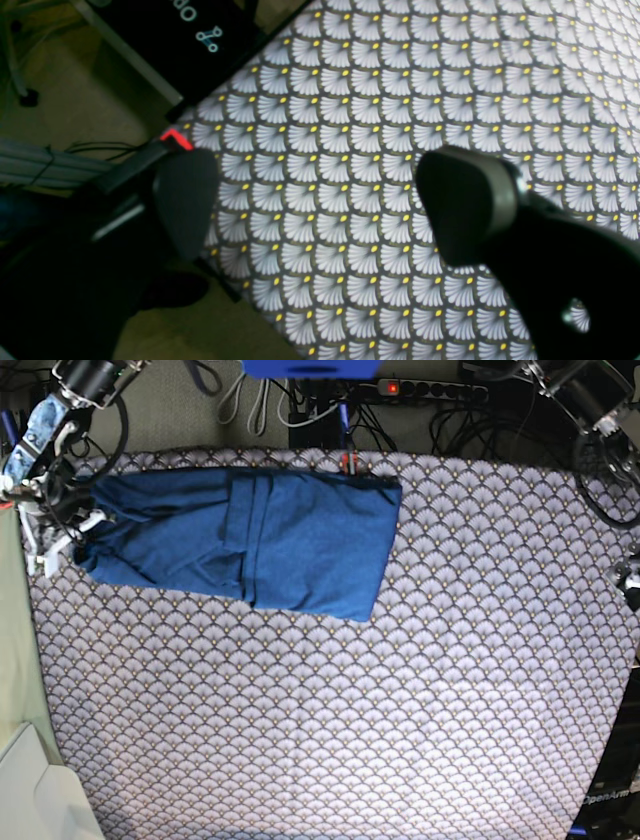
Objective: Fold the T-shirt properly
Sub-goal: 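Grasp the shirt end beside the right gripper with the right gripper, then fold the held end with the right gripper over onto the shirt bundle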
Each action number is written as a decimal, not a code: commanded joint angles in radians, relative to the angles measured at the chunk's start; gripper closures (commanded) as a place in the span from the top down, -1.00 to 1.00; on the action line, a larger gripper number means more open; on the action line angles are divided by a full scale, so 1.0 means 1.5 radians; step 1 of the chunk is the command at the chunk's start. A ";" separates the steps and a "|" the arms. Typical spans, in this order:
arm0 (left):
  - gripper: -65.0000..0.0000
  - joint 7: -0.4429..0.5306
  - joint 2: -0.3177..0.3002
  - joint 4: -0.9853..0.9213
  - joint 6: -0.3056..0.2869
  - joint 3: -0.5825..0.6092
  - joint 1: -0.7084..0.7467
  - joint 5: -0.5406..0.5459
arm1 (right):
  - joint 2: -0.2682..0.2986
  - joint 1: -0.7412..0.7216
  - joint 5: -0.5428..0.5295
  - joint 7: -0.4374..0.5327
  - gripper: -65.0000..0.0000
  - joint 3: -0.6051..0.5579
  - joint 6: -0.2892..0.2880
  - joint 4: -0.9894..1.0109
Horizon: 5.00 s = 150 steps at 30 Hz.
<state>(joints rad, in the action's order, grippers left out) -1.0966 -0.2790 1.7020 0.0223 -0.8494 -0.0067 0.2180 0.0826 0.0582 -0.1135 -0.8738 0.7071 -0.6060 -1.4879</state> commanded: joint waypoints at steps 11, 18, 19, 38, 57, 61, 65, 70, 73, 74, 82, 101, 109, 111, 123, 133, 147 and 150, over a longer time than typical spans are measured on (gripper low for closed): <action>1.00 0.009 -0.012 0.015 0.000 -0.006 -0.009 0.002 | -0.065 0.005 -0.009 -0.028 -1.00 -0.003 -0.009 -0.183; 1.00 0.009 -0.015 0.015 0.001 -0.006 -0.009 0.002 | -0.107 0.014 -0.009 -0.096 -1.00 -0.043 -0.009 -0.286; 1.00 0.009 -0.015 0.015 0.001 -0.006 -0.009 0.002 | -0.109 0.015 -0.009 -0.118 -1.00 -0.056 -0.009 -0.296; 1.00 0.009 -0.020 0.031 0.001 -0.007 0.002 -0.004 | -0.160 0.033 -0.009 -0.174 -1.00 -0.310 -0.008 -0.334; 1.00 0.008 -0.019 0.078 0.006 -0.007 0.016 -0.006 | -0.160 0.012 -0.139 -0.168 -1.00 -0.366 0.267 -0.306; 1.00 0.008 -0.020 0.079 0.006 -0.024 0.016 -0.006 | -0.160 0.020 -0.152 -0.125 -1.00 -0.416 0.353 -0.282; 1.00 0.008 -0.020 0.079 0.003 -0.058 0.016 -0.006 | -0.160 0.054 -0.154 -0.031 -1.00 -0.440 0.377 -0.236; 1.00 0.008 -0.020 0.079 0.002 -0.087 0.016 -0.006 | -0.160 0.075 -0.155 0.050 -1.00 -0.477 0.380 -0.198; 1.00 0.008 -0.020 0.079 0.002 -0.095 0.016 -0.006 | -0.160 0.075 -0.156 0.070 -1.00 -0.508 0.381 -0.194; 1.00 0.008 -0.020 0.079 0.002 -0.095 0.016 -0.006 | -0.160 0.074 -0.157 0.072 -1.00 -0.521 0.382 -0.194; 1.00 0.008 -0.021 0.078 0.002 -0.095 0.017 -0.006 | -0.160 0.073 -0.168 0.129 -1.00 -0.614 0.434 -0.231; 1.00 -0.031 -0.029 0.078 0.002 -0.096 0.017 -0.005 | -0.160 0.028 -0.182 0.240 -1.00 -0.737 0.437 -0.092; 1.00 -0.031 -0.029 0.078 0.002 -0.096 0.028 -0.006 | -0.160 -0.002 -0.182 0.278 -1.00 -0.789 0.496 -0.071; 1.00 -0.031 -0.030 0.078 0.002 -0.096 0.028 -0.006 | -0.160 -0.003 -0.182 0.278 -1.00 -0.789 0.496 -0.069; 1.00 -0.031 -0.041 0.073 0.002 -0.095 0.028 -0.006 | -0.160 0.019 -0.272 0.278 -1.00 -0.805 0.496 -0.150; 1.00 -0.031 -0.042 0.074 0.002 -0.095 0.028 -0.006 | -0.160 0.013 -0.275 0.280 -1.00 -0.824 0.496 -0.067; 1.00 -0.031 -0.042 0.073 0.002 -0.095 0.028 -0.006 | -0.160 -0.031 -0.275 0.307 -0.59 -0.850 0.496 0.003; 1.00 -0.031 -0.042 0.073 0.002 -0.092 0.028 -0.006 | -0.160 -0.031 -0.275 0.307 -0.53 -0.872 0.496 0.000</action>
<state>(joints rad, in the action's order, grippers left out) -1.1629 -0.3164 1.7988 0.0227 -0.9855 0.0441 0.2104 -0.1444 0.0254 -0.5129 -0.4328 -0.5987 0.1398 -1.4651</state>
